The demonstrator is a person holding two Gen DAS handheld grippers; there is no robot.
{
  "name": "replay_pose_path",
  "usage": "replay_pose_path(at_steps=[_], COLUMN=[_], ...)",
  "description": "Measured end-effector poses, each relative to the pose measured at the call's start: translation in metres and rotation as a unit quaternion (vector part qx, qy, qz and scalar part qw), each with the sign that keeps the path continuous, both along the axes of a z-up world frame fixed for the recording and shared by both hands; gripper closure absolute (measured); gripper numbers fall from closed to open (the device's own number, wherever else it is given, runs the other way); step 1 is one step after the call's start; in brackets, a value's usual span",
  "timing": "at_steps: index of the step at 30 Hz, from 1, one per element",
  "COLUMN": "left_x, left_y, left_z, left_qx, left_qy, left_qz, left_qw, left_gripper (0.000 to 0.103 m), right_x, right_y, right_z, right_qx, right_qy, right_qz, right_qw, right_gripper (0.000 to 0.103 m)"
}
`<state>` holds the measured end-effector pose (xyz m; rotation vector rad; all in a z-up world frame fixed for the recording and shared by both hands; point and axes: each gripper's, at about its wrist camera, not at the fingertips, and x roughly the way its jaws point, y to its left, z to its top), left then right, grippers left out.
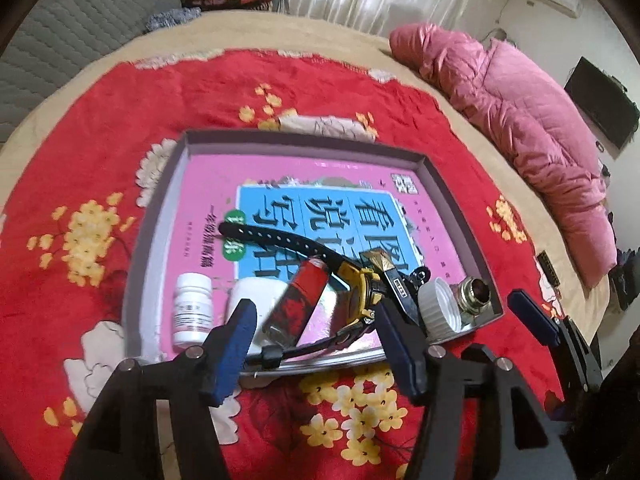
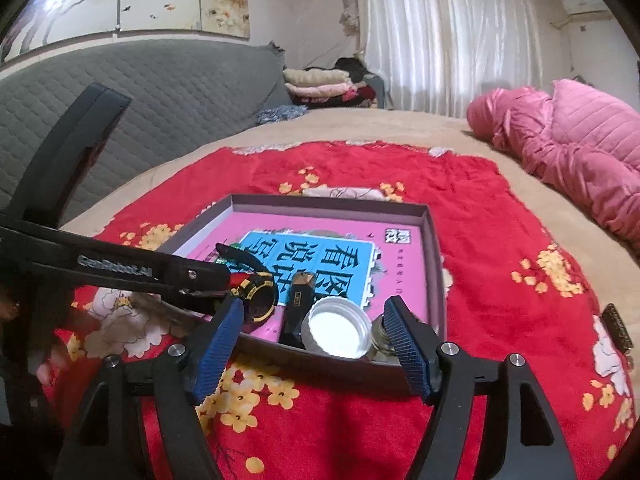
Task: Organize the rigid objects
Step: 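Lower cap beside metal fitting and open right gripper while left releases lighter by earbud case, then withdraw both open tools back out of the tray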
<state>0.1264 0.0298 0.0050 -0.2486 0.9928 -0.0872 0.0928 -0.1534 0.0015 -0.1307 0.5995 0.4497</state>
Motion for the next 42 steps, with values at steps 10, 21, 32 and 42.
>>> replay_pose_path(at_steps=[10, 21, 32, 42], left_x=[-0.046, -0.081, -0.099, -0.115], left_y=[0.008, 0.004, 0.01, -0.004], left_z=[0.017, 0.0, -0.006, -0.017], left_qx=[0.037, 0.101, 0.095, 0.084], left_qy=[-0.071, -0.063, -0.046, -0.016], left_qz=[0.039, 0.067, 0.079, 0.053], left_qw=[0.996, 0.9906, 0.9913, 0.9949], left_gripper=[0.029, 0.029, 0.029, 0.029], right_x=[-0.019, -0.038, -0.059, -0.059], right_y=[-0.004, -0.014, -0.002, -0.004], right_z=[0.01, 0.012, 0.007, 0.001], right_qx=[0.011, 0.016, 0.019, 0.02], right_qy=[0.006, 0.039, 0.075, 0.081], right_qz=[-0.016, -0.062, -0.074, -0.081], right_qw=[1.0, 0.997, 0.994, 0.993], right_gripper=[0.028, 0.028, 0.028, 0.028])
